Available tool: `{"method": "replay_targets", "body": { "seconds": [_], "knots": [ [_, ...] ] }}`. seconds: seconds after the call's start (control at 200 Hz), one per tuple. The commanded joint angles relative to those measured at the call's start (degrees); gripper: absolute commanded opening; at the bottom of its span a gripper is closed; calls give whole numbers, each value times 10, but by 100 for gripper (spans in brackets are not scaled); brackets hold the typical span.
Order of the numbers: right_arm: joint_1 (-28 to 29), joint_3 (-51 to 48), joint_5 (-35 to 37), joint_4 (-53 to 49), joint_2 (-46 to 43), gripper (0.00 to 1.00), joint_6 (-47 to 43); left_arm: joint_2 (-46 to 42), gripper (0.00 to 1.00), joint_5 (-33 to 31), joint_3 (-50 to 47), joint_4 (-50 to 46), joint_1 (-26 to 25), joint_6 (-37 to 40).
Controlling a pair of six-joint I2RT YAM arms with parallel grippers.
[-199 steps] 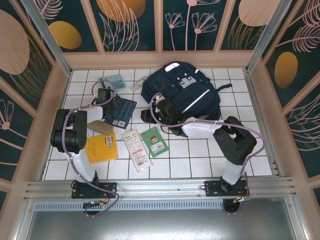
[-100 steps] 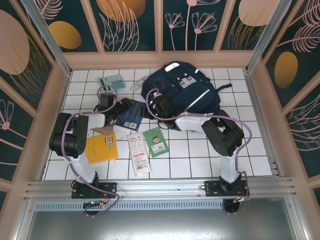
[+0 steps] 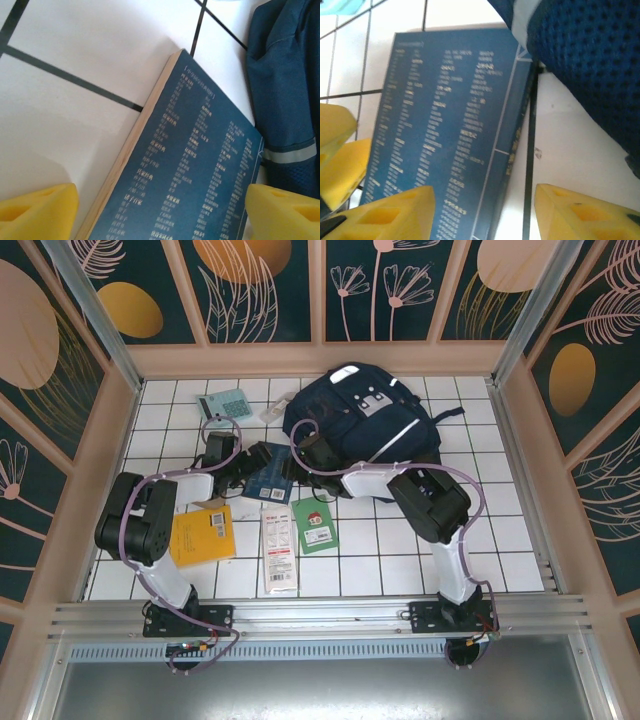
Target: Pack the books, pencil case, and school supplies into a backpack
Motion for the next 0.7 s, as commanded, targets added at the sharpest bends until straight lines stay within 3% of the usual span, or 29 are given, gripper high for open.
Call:
{"method": "replay_targets", "body": {
  "seconds": [0.0,0.42,0.561,0.696],
  "knots": [
    [5,22,-7,-14,29,55,22,-28,85,-5,-16,-5,-1,9],
    [-23,121,-105,26,90,54,-3,-36,74,14,-52,20,-1,3],
    [-24,129,-86,1,79,55,-26,-45,73,-11,-58,1,-1,16],
    [-23,130,-42,-41,72,55,-37,-44,65,-34,-62,-14,-2,22]
  ]
}}
